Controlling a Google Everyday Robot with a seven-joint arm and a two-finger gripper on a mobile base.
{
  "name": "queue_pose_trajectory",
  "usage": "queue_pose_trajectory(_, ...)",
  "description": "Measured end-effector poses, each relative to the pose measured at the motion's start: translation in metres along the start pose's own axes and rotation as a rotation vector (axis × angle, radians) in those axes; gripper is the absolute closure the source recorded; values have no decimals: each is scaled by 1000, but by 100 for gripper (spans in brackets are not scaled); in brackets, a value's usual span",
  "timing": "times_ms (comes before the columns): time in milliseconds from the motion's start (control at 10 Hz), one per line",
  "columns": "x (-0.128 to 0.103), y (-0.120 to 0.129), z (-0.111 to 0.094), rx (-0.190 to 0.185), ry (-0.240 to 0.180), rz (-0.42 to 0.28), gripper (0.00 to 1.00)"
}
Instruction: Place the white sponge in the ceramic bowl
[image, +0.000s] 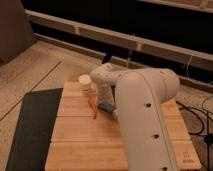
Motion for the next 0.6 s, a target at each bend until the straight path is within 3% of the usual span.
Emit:
queue_pose_trajectory(200,-7,7,-10,-1,-30,-16,100)
queue_pose_trajectory(600,-4,11,-15,-4,-39,-21,100)
